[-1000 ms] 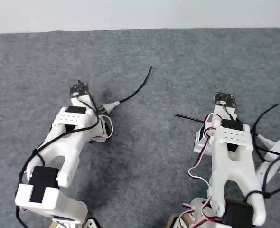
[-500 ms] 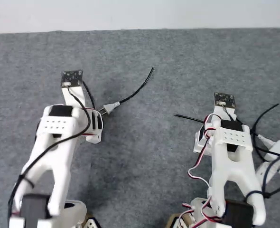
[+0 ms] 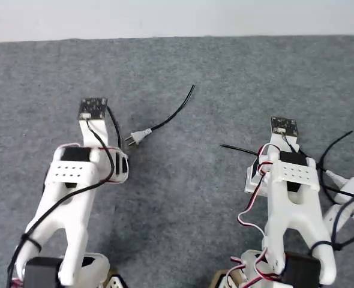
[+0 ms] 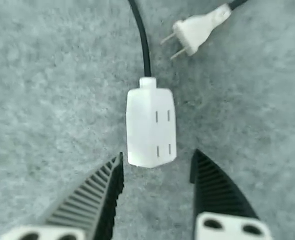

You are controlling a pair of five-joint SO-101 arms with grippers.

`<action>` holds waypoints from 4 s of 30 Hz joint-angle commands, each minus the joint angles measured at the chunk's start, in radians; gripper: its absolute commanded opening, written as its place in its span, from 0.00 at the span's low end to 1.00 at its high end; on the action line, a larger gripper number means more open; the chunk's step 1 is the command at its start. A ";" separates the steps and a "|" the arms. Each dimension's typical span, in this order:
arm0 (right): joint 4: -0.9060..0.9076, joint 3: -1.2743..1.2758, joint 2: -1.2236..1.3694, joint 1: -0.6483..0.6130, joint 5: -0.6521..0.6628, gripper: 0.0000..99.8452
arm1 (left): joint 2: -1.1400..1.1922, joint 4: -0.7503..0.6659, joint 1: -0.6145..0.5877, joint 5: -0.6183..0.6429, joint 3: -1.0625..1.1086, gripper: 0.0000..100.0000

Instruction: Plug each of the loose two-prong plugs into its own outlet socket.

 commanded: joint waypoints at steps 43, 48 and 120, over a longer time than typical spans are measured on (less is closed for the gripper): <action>0.036 -1.036 0.562 -0.631 -0.881 0.25 | 0.043 -0.259 -0.367 -0.278 0.039 0.02; 0.036 -1.304 0.791 -0.688 -0.922 0.26 | 0.114 -0.253 -0.373 -0.278 -0.010 0.02; 0.602 -1.551 1.081 -0.716 -0.287 0.07 | 0.123 -0.247 -0.394 -0.278 -0.012 0.02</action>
